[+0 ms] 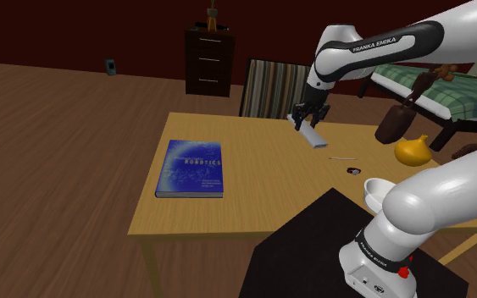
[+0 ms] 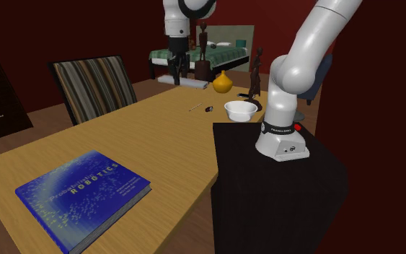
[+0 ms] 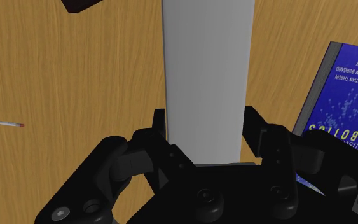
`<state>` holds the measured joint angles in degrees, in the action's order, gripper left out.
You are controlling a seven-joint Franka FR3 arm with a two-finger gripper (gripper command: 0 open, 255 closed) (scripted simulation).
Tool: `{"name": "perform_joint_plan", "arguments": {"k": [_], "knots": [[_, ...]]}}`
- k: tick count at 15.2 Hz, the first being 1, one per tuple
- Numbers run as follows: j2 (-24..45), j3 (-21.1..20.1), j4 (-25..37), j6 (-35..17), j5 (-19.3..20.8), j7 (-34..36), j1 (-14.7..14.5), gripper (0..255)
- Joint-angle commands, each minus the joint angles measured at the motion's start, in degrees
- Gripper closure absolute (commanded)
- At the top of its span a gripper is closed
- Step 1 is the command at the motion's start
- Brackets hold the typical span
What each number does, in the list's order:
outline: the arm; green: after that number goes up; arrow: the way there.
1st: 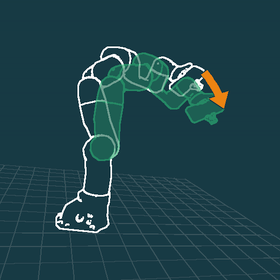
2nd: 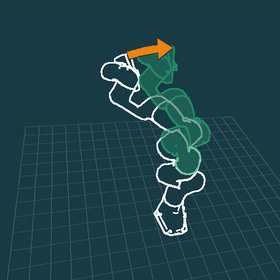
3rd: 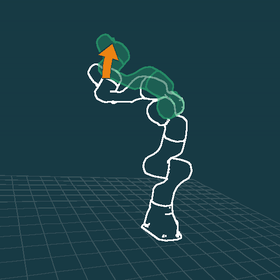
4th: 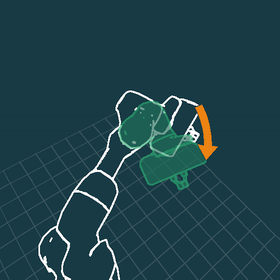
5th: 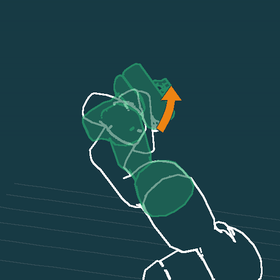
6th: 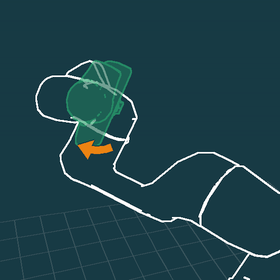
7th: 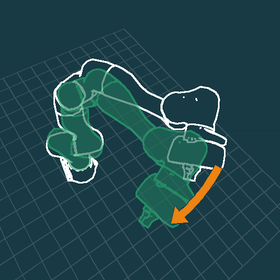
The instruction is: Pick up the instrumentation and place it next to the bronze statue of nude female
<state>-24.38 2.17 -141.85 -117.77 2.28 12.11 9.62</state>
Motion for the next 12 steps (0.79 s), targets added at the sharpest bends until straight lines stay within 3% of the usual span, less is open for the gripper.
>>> {"name": "perform_joint_plan", "arguments": {"k": [1, 12], "knots": [[-0.6, 0.0, 1.1, 1.6, 0.0, -0.1, 0.0, 255], [-2.3, -0.1, 8.2, 10.5, -0.1, -0.2, 0.0, 255]]}}
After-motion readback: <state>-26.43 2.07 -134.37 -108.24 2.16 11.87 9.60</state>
